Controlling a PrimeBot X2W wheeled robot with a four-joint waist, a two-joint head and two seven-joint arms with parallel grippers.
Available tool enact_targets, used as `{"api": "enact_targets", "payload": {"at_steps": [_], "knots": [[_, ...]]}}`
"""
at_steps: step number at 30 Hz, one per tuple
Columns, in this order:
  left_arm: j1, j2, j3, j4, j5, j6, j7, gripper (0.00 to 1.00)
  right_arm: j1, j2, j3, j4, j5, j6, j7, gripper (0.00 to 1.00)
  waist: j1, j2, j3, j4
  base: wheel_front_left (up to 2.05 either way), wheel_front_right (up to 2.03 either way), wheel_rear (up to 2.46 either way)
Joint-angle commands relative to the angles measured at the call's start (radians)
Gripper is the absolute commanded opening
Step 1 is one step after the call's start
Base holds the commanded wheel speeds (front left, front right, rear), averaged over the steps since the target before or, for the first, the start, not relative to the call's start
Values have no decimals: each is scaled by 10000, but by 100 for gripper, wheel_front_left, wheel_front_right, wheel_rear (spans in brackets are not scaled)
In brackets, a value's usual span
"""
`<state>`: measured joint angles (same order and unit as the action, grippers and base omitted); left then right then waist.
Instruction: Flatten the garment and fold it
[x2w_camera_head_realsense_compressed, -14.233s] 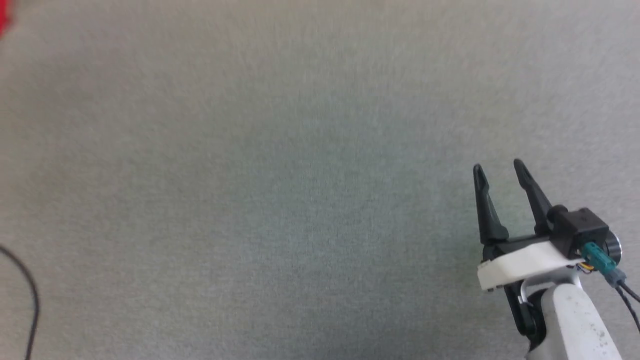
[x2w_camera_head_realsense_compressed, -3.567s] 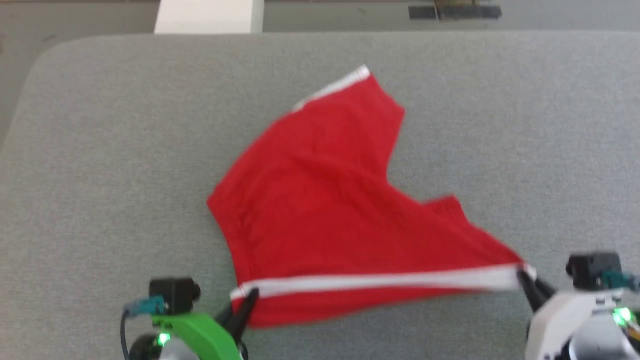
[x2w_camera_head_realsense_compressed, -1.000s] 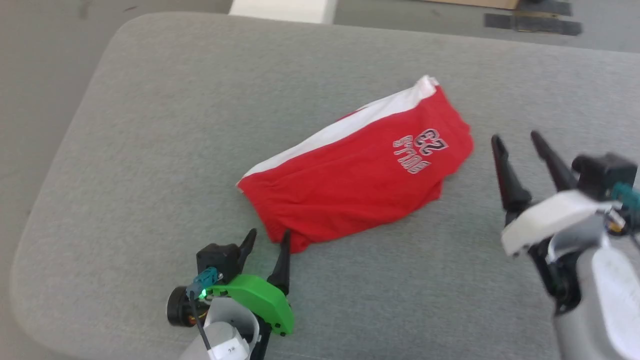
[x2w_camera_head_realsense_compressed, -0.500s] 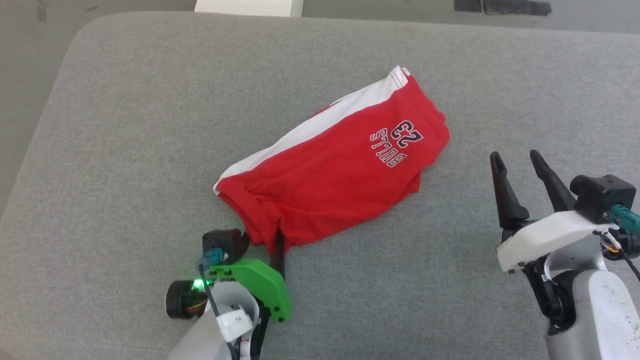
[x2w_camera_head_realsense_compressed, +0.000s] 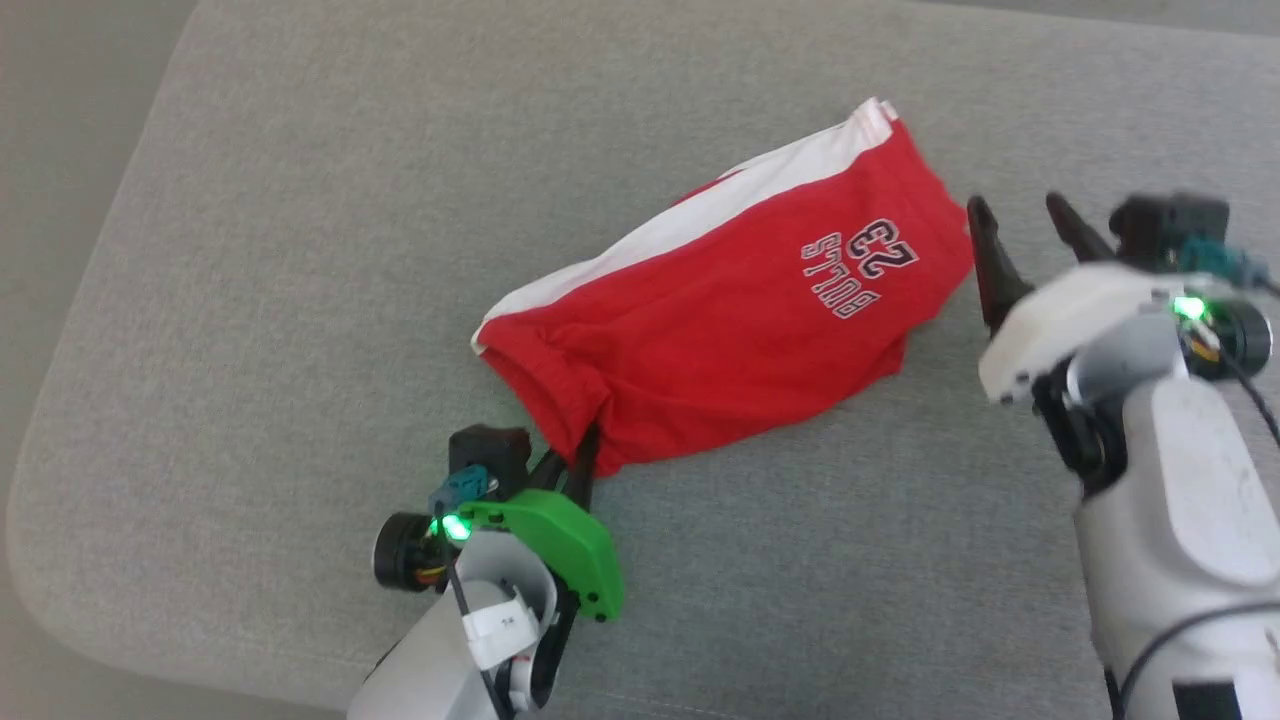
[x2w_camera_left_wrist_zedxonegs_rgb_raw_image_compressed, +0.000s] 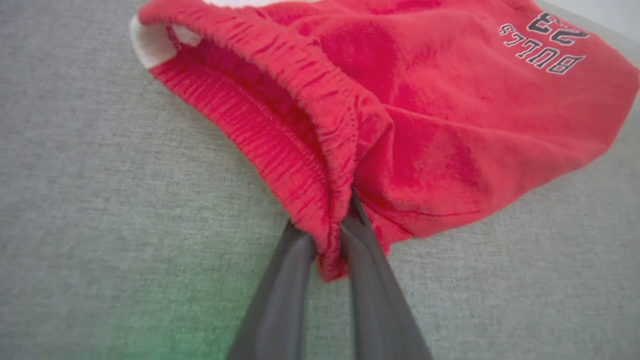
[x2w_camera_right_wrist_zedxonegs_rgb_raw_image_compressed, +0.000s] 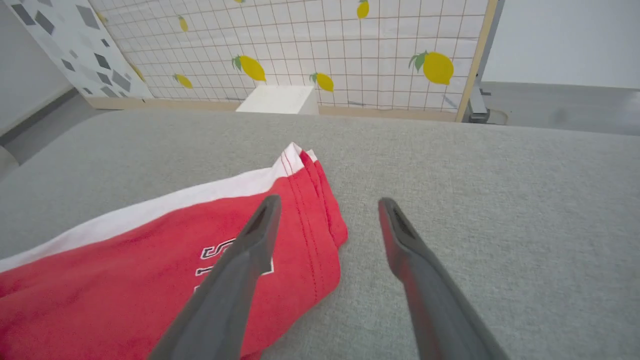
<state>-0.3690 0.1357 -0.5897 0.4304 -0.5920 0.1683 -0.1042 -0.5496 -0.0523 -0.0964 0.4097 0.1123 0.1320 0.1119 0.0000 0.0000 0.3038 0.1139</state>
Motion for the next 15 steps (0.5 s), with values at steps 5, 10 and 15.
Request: {"api": "enact_targets", "payload": {"at_steps": [5, 10, 15], "knots": [[-432, -158, -197, -187, 142, -76, -36, 0, -1516, -6, -517, 1873, -749, -13, 648, 100, 0, 0, 688, 685, 0, 0, 0], [-589, -301, -351, -197, 172, -132, -144, 0, -2410, -48, -1057, 3198, -1490, -13, 1796, 100, 0, 0, 917, 943, 0, 0, 0], [-614, -367, -433, -107, 135, -173, -215, 0, -2624, -108, -878, 3774, -1958, -13, 3053, 31, 0, 0, 871, 939, 0, 0, 0]]}}
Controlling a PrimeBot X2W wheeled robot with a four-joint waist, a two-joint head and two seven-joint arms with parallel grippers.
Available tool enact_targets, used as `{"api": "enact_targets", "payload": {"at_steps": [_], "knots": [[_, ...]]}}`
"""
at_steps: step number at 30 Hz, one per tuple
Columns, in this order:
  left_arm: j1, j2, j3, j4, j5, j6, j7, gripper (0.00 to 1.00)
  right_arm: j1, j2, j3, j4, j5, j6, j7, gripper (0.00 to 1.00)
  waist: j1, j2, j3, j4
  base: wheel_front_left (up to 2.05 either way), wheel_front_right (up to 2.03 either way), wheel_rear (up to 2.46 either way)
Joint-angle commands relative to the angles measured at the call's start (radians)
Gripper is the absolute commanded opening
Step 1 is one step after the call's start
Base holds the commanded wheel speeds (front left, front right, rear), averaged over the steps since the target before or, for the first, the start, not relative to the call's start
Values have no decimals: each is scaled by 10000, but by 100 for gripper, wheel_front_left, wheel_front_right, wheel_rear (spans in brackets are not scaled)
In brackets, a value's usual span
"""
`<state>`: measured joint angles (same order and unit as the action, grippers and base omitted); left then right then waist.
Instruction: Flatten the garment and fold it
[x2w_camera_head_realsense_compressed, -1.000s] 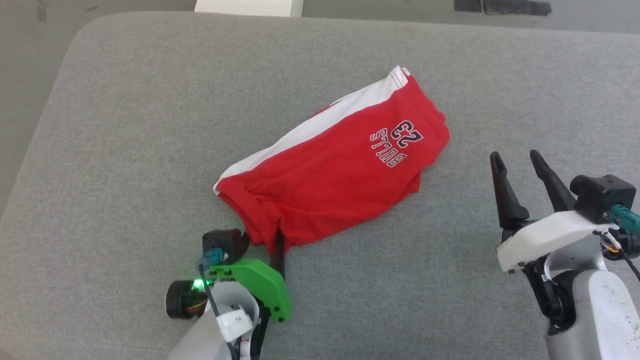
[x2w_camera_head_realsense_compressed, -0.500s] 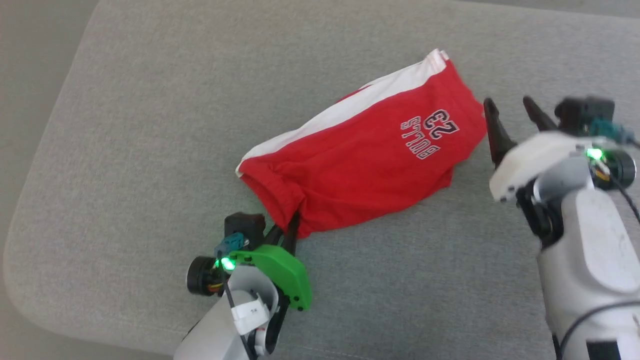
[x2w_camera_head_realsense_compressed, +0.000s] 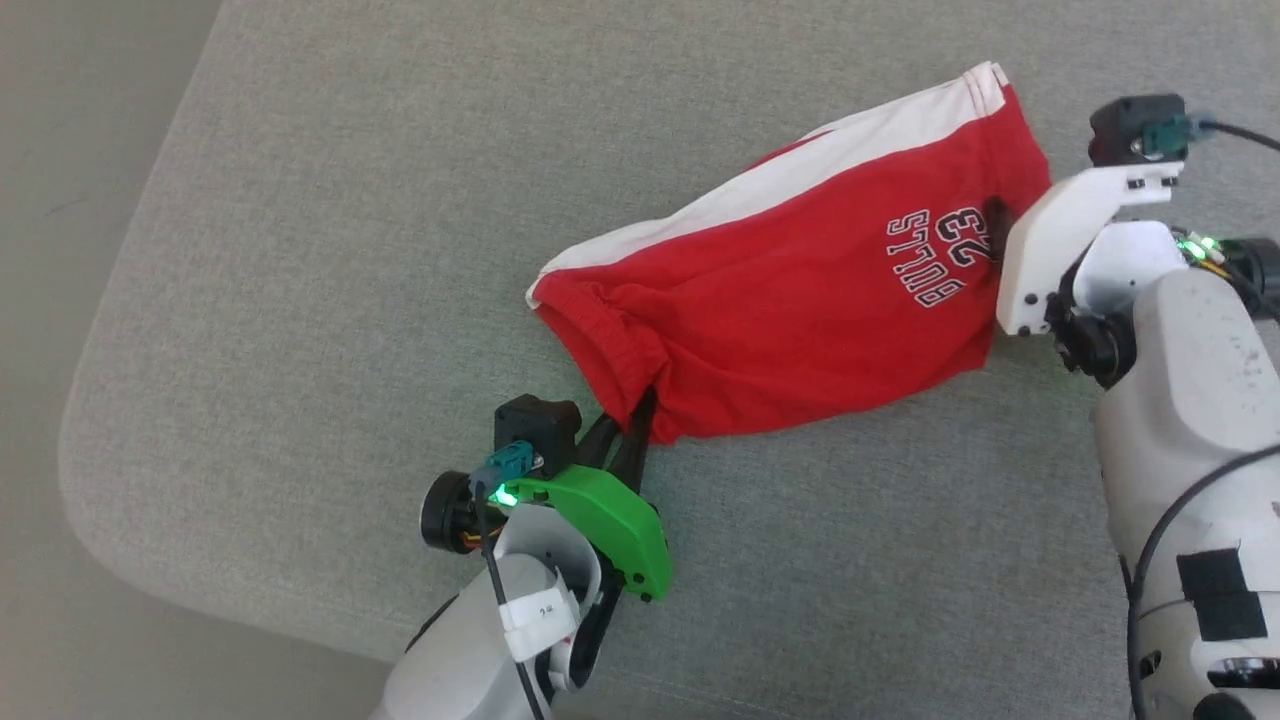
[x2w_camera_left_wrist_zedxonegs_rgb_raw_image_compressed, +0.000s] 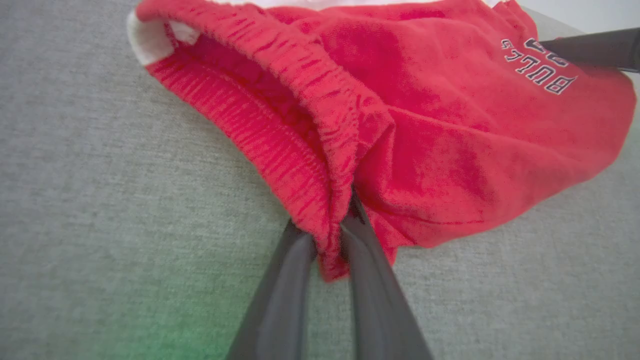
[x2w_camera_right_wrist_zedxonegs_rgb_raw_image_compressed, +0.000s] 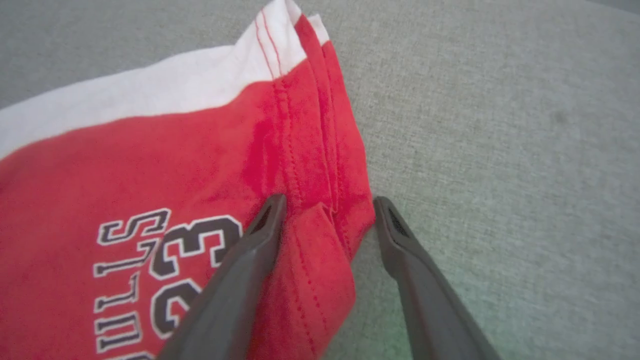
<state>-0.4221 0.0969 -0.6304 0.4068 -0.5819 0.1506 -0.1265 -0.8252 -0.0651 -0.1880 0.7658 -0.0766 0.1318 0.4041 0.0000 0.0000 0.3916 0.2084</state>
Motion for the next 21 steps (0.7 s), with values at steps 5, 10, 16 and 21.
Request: {"api": "enact_targets", "payload": {"at_steps": [5, 10, 16, 21], "knots": [[-16, 110, -13, 190, -5, 14, -49, 0, 418, -128, 271, -279, 51, -11, -47, 0, 0, 0, -328, -230, 0, 0, 0], [167, 408, -45, 14, -123, -229, 23, 0, 1498, -147, 409, -1692, 789, -11, -880, 0, 0, 0, -848, -609, 0, 0, 0], [539, 1030, -65, -728, -219, -274, 511, 0, 3730, -61, 315, -4599, 1669, -11, -943, 0, 0, 0, -1401, -1216, 0, 0, 0], [872, 1595, -281, -1610, -216, -334, 1195, 0, 5626, 75, -74, -7118, 2019, -11, -373, 0, 0, 0, -1655, -1760, 0, 0, 0]]}}
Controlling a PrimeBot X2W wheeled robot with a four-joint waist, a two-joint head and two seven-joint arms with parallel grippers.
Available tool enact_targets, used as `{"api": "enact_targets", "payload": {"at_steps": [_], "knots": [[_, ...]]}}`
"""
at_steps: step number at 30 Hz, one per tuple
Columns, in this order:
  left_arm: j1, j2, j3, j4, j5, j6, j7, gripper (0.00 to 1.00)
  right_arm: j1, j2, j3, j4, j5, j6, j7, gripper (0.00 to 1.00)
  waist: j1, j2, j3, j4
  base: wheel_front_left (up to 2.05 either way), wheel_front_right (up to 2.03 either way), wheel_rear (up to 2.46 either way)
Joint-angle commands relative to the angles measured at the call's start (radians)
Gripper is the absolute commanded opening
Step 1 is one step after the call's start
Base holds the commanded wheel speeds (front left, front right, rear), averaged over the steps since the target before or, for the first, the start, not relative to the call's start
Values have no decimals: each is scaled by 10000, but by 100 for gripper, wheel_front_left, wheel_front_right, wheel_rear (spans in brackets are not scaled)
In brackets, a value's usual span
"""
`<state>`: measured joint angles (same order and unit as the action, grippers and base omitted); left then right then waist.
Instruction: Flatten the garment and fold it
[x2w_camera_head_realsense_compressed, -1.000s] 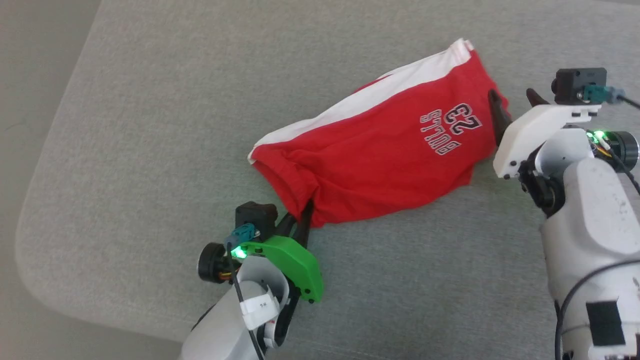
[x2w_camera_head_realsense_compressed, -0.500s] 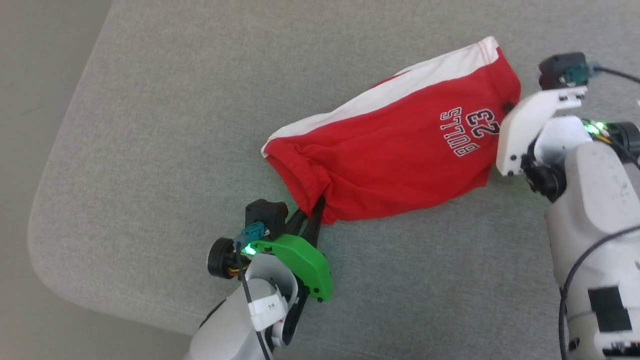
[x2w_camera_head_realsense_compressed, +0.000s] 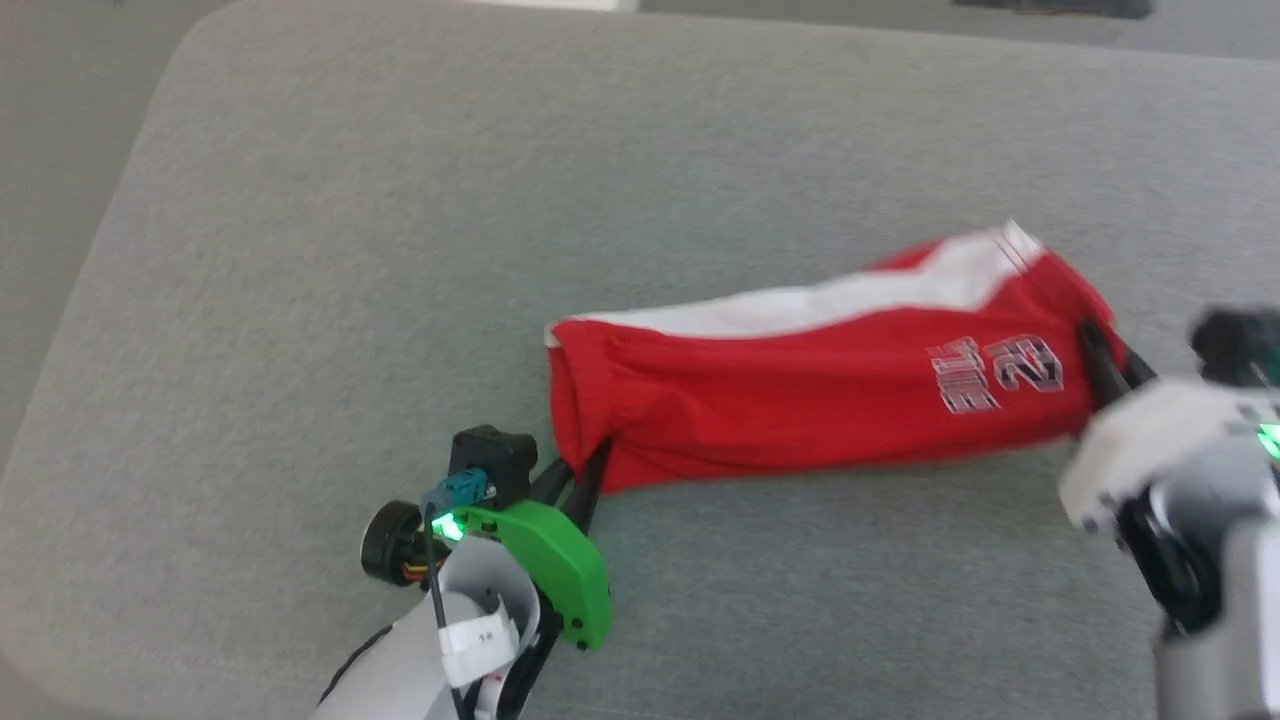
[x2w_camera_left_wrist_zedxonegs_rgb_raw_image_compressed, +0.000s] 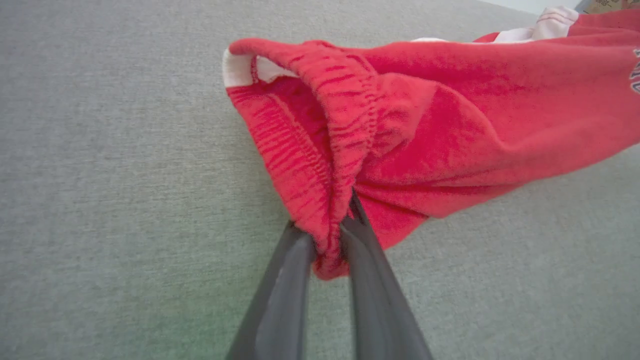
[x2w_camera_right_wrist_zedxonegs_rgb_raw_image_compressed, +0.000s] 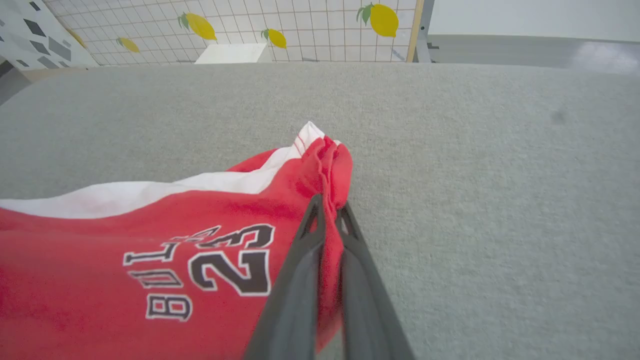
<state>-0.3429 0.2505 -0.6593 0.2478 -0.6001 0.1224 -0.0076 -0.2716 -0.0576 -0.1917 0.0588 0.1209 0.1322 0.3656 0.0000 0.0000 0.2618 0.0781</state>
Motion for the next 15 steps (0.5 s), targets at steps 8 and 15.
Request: {"api": "enact_targets", "payload": {"at_steps": [8, 15], "knots": [[770, 729, -167, -973, -289, 113, 1093, 0, 2301, 70, -466, -1137, 1243, -15, 432, 0, 0, 0, -577, -1065, 0, 0, 0], [1473, 912, -308, -1079, -721, 267, 1784, 6, 2695, 72, -378, 752, 1709, -15, -56, 42, 0, 0, -707, -1143, 0, 0, 0]]}}
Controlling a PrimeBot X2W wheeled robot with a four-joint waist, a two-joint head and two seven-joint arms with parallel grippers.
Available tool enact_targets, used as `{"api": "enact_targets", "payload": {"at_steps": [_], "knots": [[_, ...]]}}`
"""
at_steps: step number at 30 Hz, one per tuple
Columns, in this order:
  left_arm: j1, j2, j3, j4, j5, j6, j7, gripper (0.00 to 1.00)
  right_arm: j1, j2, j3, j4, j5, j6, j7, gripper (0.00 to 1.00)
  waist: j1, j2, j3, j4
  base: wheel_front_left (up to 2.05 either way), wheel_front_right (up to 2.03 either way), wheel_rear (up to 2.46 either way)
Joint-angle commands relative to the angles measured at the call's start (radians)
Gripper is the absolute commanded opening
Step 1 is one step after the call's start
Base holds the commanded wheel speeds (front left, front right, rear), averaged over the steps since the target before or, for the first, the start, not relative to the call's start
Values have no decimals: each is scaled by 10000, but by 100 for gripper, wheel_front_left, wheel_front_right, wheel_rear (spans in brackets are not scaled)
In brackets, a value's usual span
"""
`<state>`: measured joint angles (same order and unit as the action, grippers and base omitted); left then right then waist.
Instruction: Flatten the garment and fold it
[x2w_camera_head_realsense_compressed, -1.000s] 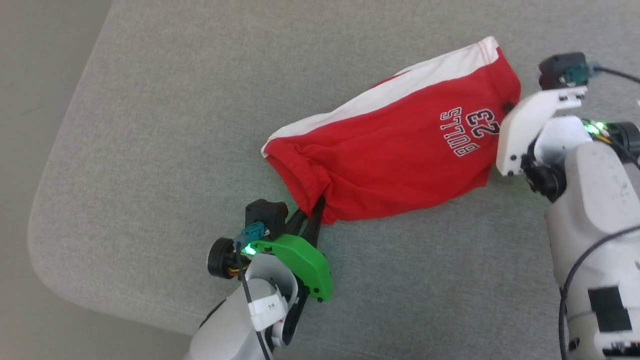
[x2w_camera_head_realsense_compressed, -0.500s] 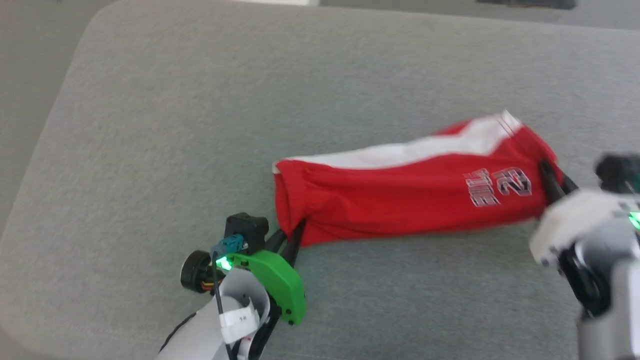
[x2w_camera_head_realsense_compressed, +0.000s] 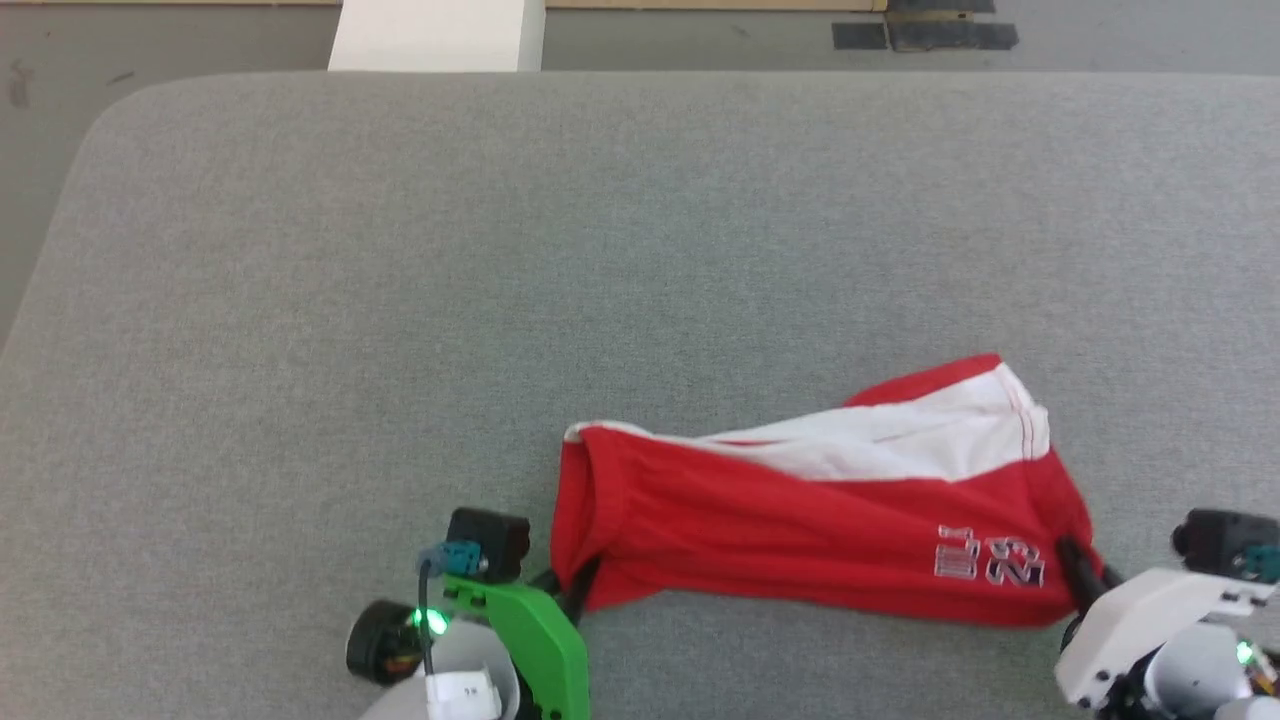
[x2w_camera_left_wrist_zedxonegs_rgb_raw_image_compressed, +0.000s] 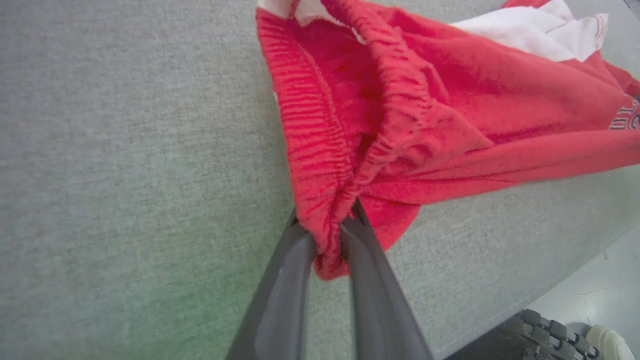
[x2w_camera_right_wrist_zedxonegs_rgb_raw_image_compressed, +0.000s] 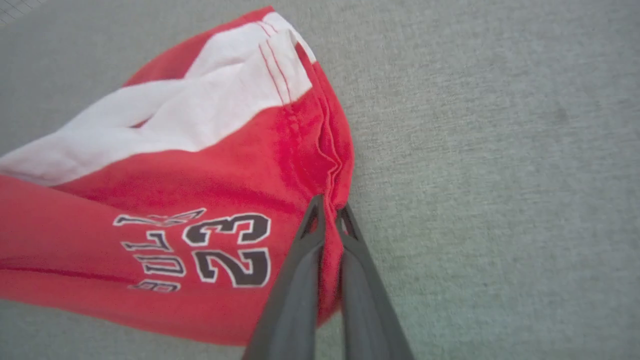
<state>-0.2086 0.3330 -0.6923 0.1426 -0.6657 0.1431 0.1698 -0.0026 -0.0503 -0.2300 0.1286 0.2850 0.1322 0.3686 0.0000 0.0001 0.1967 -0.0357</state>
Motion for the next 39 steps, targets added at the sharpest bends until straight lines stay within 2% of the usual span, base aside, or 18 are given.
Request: {"api": "enact_targets", "payload": {"at_steps": [1, 2, 3, 9, 12, 19, 22, 26, 31, 37, 39], "knots": [[200, 68, 16, -24, -130, 68, 44, 35, -6, -1, 40, 252, 67, -15, -165, 100, 0, -1, -80, 16, 0, 0, 0], [280, 53, -2, -19, -189, 84, 93, 90, -30, -1, 53, 460, 45, -15, -275, 100, 0, -1, -112, 46, 0, 0, 0], [341, 41, -11, -25, -239, 92, 123, 100, -57, -1, 53, 584, 48, -15, -386, 100, 0, -1, -134, 69, 0, 0, 0], [728, 63, 174, -243, -476, 166, -176, 100, -230, 0, -46, 596, -180, -15, -1381, 100, 0, -1, -331, 254, 0, 0, 0], [883, 143, 424, -490, -454, 233, -715, 100, -293, 0, -117, 394, -368, -15, -1857, 100, 0, -1, -411, 325, 0, 0, 0], [503, 207, 1388, -546, 478, 499, -3616, 100, -690, 0, -280, 478, -682, -15, -2573, 100, 0, -1, -301, 491, 0, 0, 0], [145, 71, 1824, -292, 909, 463, -4204, 100, -937, 0, -270, 781, -847, -15, -2443, 100, 0, -1, -215, 551, 0, 0, 0], [-255, -286, 2710, -367, 1660, 161, -4307, 100, -1281, 1, -342, 1288, -990, -15, -1681, 100, 0, -1, -77, 584, 0, 0, 0], [-328, -802, 3926, -615, 2787, -539, -4312, 100, -1650, 1, -457, 1792, -1013, -15, -359, 100, 0, -1, 58, 549, 0, 0, 0], [-258, -1333, 5032, -613, 3558, -1306, -4314, 100, -1855, 1, -305, 2263, -672, -15, 975, 100, 0, -1, 78, 461, 0, 0, 0], [-192, -1516, 5311, -631, 3805, -1520, -4314, 100, -1833, 1, -249, 2243, -573, -15, 1162, 33, 0, -1, 45, 457, 0, 0, 0]]}}
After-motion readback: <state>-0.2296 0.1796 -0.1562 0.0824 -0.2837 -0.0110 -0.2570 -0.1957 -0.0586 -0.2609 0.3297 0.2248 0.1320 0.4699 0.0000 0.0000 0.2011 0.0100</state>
